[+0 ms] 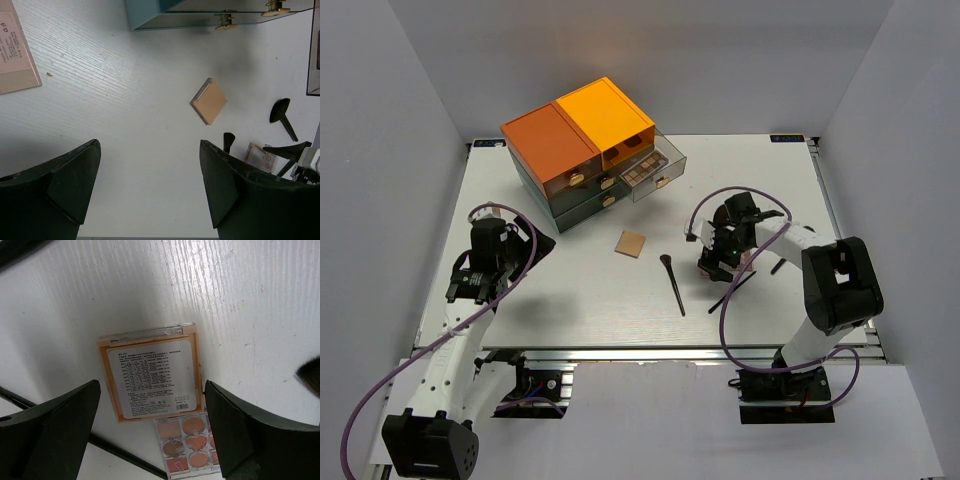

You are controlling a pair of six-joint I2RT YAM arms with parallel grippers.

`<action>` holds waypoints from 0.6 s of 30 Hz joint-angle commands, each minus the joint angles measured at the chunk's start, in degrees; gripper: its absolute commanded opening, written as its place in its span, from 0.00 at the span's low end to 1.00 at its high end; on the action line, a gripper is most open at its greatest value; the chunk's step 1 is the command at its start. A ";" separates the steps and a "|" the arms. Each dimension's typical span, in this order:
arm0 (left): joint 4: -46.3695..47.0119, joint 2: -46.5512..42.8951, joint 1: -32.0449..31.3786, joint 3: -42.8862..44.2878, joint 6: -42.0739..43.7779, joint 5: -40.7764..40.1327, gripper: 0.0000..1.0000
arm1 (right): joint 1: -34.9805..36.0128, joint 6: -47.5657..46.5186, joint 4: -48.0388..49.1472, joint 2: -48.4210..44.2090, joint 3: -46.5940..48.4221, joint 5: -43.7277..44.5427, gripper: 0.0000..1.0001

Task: Organize the makeup

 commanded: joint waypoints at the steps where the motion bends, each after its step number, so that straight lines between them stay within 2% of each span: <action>1: 0.00 -0.66 0.45 0.81 0.56 0.29 0.90 | 0.33 -0.56 1.92 -1.48 -0.92 1.48 0.89; 18: 0.09 -0.04 0.71 0.98 0.91 0.46 0.90 | 2.00 1.82 7.90 -0.78 -3.29 5.26 0.89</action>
